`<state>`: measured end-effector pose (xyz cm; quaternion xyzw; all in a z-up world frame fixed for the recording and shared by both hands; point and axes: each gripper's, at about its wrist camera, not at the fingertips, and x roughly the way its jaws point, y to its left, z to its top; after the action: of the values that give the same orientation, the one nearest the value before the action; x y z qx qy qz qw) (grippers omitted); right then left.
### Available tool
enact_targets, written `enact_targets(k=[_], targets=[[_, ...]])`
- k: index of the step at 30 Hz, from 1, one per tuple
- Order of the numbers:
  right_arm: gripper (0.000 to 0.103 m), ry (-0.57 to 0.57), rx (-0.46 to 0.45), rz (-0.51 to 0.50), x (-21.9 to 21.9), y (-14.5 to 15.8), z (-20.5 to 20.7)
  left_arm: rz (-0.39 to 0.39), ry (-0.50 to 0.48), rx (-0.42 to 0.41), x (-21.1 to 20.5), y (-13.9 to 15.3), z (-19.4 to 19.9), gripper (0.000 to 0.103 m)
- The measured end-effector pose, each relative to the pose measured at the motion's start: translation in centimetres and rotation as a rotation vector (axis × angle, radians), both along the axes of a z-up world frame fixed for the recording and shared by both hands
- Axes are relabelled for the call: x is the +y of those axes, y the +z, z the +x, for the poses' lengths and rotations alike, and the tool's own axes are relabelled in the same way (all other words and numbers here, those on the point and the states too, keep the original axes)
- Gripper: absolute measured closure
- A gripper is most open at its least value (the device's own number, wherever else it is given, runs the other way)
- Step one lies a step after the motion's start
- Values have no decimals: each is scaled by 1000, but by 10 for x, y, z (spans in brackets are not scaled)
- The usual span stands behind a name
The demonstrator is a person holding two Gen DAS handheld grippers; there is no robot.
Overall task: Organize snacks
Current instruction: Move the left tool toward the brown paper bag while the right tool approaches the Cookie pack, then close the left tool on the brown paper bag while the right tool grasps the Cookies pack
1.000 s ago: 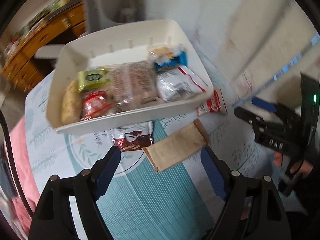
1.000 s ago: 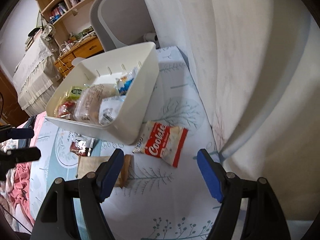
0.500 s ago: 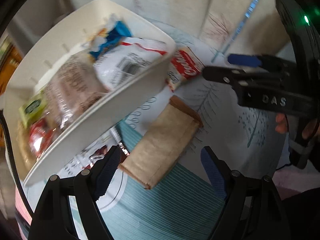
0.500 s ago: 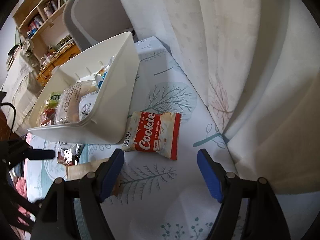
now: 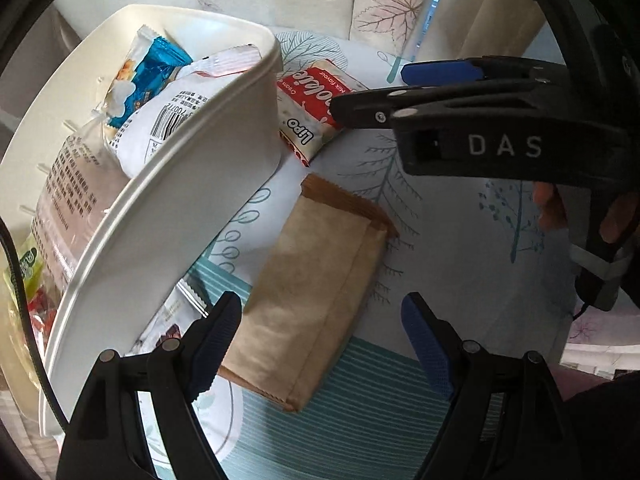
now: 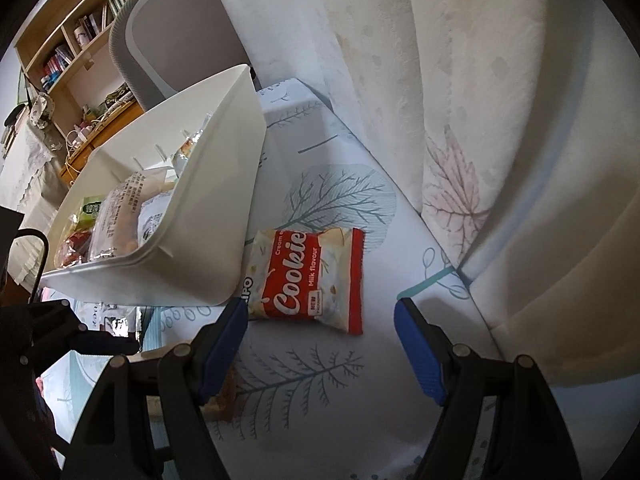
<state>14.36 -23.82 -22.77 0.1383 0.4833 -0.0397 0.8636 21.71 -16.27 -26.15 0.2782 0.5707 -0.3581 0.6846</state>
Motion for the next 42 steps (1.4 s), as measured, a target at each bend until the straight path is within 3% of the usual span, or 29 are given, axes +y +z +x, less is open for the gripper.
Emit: enact_targets(k=[5,16,27,34,42], targets=[[27,8,1,-4,3,-6,4,4,-8,-9,-8,-12,1,22],[27,39,19,-23,14,-12,16,-40,9,-41,-8,-24,6,42],[27,64,53,-90,26,-16,27,-43,85,-36,13,-21,-11,44],[27,75,79,-133,34,-17,31,-39,185,1,27,-22,-22,44],[39,102,111,-125,34,-14,33,-39,277,15,56,-11,-40,44]])
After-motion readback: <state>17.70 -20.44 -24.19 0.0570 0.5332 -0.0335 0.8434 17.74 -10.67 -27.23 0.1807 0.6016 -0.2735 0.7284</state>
